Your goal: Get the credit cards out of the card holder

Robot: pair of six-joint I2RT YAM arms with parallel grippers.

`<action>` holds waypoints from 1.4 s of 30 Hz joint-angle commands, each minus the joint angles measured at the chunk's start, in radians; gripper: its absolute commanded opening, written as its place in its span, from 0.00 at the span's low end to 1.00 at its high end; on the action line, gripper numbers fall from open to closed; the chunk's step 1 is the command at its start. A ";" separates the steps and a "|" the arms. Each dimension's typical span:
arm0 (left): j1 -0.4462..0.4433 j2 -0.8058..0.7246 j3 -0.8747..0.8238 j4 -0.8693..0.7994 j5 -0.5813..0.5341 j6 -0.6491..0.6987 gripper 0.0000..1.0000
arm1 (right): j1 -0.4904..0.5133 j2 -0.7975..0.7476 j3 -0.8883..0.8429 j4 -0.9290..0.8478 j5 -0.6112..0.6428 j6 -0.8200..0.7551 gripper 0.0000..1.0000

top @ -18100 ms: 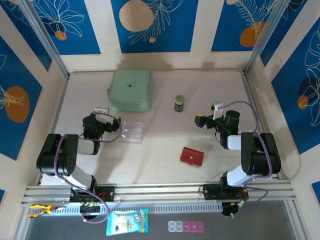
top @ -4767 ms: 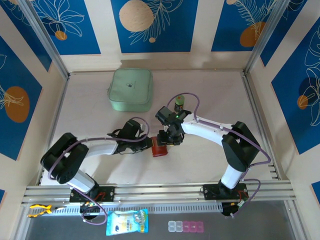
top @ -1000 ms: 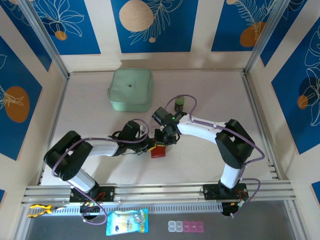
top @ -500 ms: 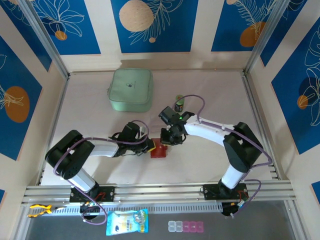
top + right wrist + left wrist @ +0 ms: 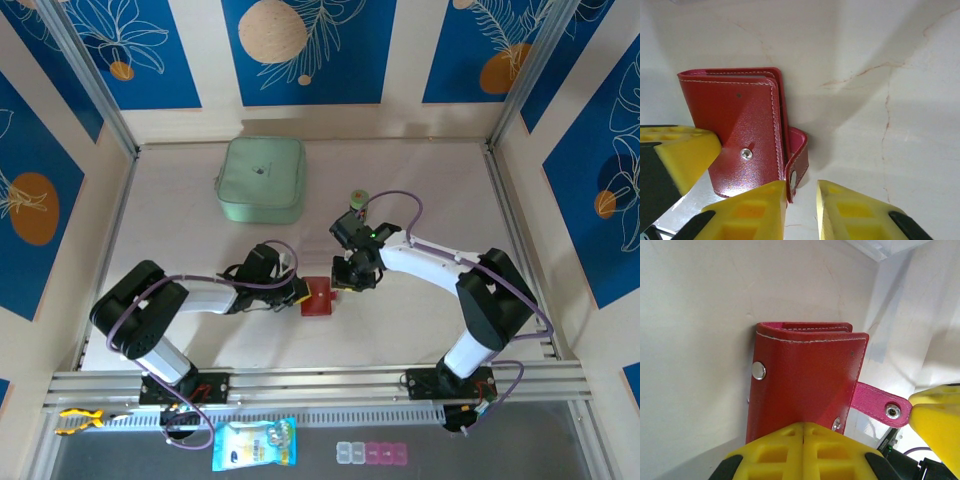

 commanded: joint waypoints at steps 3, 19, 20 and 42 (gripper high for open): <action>0.000 -0.006 0.001 -0.094 -0.002 0.014 0.02 | 0.007 0.032 -0.010 0.000 -0.006 -0.009 0.29; -0.002 -0.035 0.025 -0.109 0.014 0.004 0.03 | 0.012 0.127 0.002 0.059 -0.039 -0.018 0.30; -0.003 -0.041 0.027 -0.114 0.014 0.005 0.03 | 0.012 0.130 0.001 0.068 -0.042 -0.016 0.29; -0.001 -0.188 0.041 -0.221 -0.026 0.024 0.04 | 0.018 0.144 0.009 0.085 -0.049 -0.021 0.09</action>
